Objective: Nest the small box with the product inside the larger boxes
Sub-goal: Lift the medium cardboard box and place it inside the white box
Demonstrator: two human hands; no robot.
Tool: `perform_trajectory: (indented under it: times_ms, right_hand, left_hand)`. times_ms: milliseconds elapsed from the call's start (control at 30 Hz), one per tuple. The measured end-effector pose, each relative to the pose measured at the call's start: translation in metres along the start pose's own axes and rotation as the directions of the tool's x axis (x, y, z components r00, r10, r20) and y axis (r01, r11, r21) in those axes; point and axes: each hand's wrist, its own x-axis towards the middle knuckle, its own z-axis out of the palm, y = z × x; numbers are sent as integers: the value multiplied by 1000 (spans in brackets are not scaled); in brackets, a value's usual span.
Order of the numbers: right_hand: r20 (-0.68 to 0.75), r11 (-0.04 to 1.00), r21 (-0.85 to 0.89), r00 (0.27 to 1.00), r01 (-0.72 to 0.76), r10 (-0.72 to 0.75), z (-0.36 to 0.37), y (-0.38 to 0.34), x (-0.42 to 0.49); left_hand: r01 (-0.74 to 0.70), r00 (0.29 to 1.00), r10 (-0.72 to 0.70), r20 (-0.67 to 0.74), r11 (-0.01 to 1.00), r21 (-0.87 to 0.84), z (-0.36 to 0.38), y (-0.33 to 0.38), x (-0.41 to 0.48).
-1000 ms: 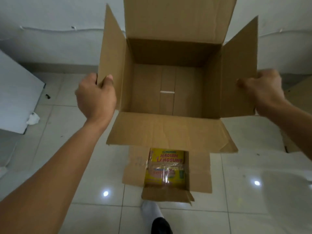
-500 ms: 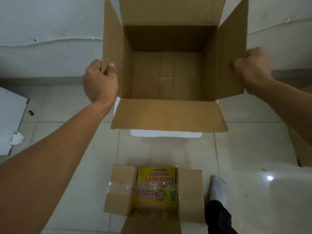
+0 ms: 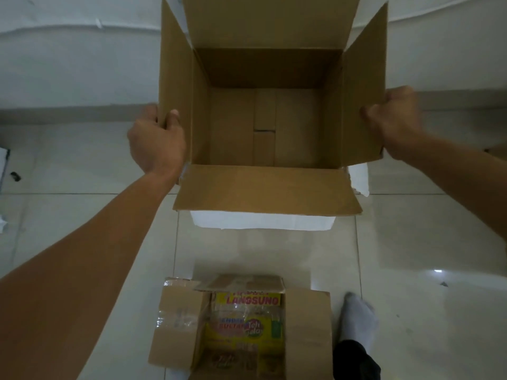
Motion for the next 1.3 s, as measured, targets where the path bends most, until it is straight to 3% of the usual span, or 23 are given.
perform_trajectory:
  times_ms: [400, 567, 767, 867, 933, 1000, 1067, 1167, 1300]
  right_hand:
    - [90, 986, -111, 987, -122, 132, 57, 41, 26]
    - [72, 972, -231, 997, 32, -16, 68, 42, 34]
    - [47, 960, -269, 997, 72, -62, 73, 47, 37]
    - [75, 952, -265, 988, 152, -137, 78, 42, 27]
    - [128, 849, -397, 937, 348, -324, 84, 39, 12]
    - [292, 609, -578, 834, 543, -468, 89, 45, -1]
    - [472, 459, -666, 808, 588, -352, 92, 55, -10]
    - [515, 438, -716, 835, 544, -196, 91, 71, -16]
    - [449, 508, -687, 853, 519, -266, 85, 67, -26]
  left_hand:
    - [32, 990, -41, 132, 997, 66, 64, -62, 2]
    - [49, 987, -60, 148, 996, 79, 75, -76, 1]
    - [53, 989, -72, 127, 988, 147, 75, -72, 3]
    - [-41, 996, 22, 83, 970, 241, 71, -70, 3]
    - [-144, 988, 114, 109, 933, 331, 66, -69, 1]
    - [-256, 956, 169, 241, 881, 398, 64, -71, -3]
    - [-339, 906, 160, 393, 830, 443, 63, -77, -9]
    - [-382, 862, 130, 491, 803, 457, 60, -87, -17]
    - [-370, 865, 143, 481, 829, 420, 53, -87, -27]
